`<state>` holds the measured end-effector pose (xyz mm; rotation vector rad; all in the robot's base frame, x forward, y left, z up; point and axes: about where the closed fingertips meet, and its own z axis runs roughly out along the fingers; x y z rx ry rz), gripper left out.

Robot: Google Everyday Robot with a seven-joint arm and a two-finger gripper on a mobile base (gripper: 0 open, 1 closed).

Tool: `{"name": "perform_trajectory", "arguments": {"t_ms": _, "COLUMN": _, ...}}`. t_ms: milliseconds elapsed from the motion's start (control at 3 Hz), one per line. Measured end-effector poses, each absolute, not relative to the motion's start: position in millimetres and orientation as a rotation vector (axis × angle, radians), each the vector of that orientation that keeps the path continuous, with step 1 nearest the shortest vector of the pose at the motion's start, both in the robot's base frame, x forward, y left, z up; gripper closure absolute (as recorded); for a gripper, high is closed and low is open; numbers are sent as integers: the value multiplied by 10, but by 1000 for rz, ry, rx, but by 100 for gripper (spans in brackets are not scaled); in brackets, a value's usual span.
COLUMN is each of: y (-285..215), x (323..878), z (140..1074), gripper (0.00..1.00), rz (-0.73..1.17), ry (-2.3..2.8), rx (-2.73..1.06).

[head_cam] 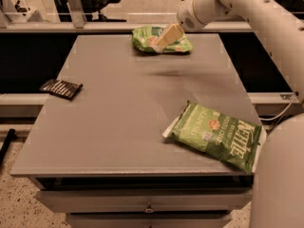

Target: Move green rice chip bag near green jalapeno chip bag

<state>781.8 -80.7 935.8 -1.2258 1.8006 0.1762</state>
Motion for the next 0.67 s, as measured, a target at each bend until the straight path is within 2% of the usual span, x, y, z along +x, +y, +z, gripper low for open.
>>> {"name": "perform_trajectory", "arguments": {"t_ms": 667, "y": -571, "x": 8332, "z": 8959, "gripper": 0, "rz": 205, "ry": 1883, "rx": -1154}}
